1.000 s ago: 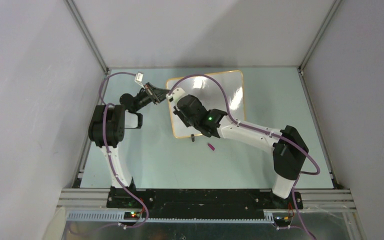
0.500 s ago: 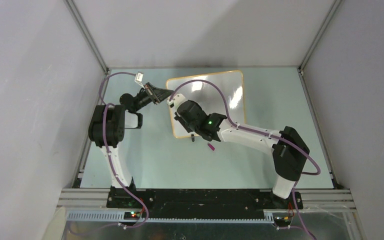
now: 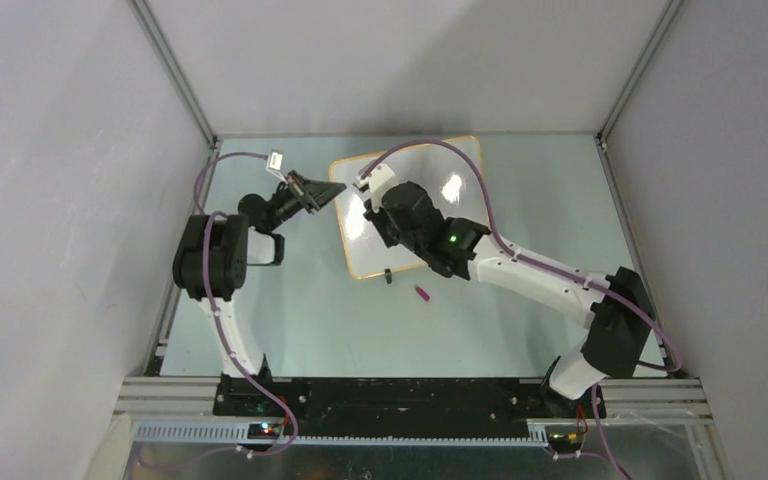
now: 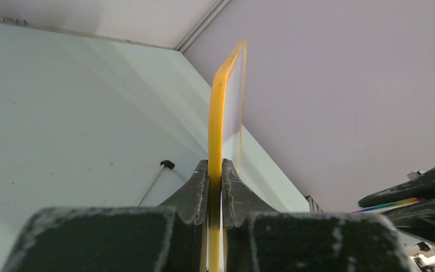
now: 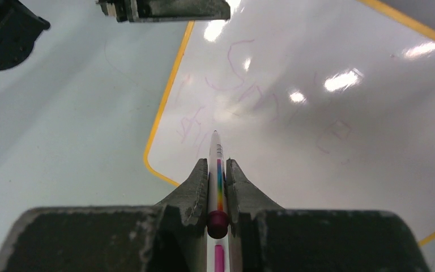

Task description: Write a sentence on the whiteboard

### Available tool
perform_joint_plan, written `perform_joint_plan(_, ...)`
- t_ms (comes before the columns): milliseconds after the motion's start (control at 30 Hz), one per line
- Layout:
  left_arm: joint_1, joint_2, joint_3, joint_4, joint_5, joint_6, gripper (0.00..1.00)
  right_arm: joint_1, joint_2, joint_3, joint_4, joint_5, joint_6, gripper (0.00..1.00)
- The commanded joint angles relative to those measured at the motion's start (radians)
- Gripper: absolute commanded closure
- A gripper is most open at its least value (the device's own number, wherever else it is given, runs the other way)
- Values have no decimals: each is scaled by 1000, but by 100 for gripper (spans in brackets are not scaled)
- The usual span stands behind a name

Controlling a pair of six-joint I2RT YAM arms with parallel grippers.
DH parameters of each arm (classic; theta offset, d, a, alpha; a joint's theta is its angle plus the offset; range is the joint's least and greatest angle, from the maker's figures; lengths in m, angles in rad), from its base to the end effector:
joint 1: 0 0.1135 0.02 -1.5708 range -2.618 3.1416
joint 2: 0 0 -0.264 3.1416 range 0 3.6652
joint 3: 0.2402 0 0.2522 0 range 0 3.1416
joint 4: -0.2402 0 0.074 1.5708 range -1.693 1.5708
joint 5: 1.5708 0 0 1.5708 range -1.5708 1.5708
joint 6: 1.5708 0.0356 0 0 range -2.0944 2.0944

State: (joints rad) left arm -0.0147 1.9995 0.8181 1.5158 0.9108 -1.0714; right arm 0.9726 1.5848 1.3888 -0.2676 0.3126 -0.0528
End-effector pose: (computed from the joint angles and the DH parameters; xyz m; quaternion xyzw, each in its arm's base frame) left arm 0.3683 -0.0335 0.1812 0.0472 0.6302 -0.5964 0.4949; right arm 0.2186 0.3014 0.3404 -0.3409 0.7724 0.1119 0.5242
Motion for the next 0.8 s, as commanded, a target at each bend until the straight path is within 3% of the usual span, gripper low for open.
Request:
perform_joint_plan(0,-5,-23,-44,-14,16,131,100,-2,-8,-56,70,-18,-4,100)
perform_joint_plan(400,-11,22,19,11,61,49,100,-9,12,-89,140,27,-20,100)
perform_joint_plan(633,-28,28,23,-8,75,73,100,-10,19,-105,141,58,-30,100)
perform_joint_plan(767,-29,-7,20,-109,76,157,100,-10,0,-145,173,62,-32,100)
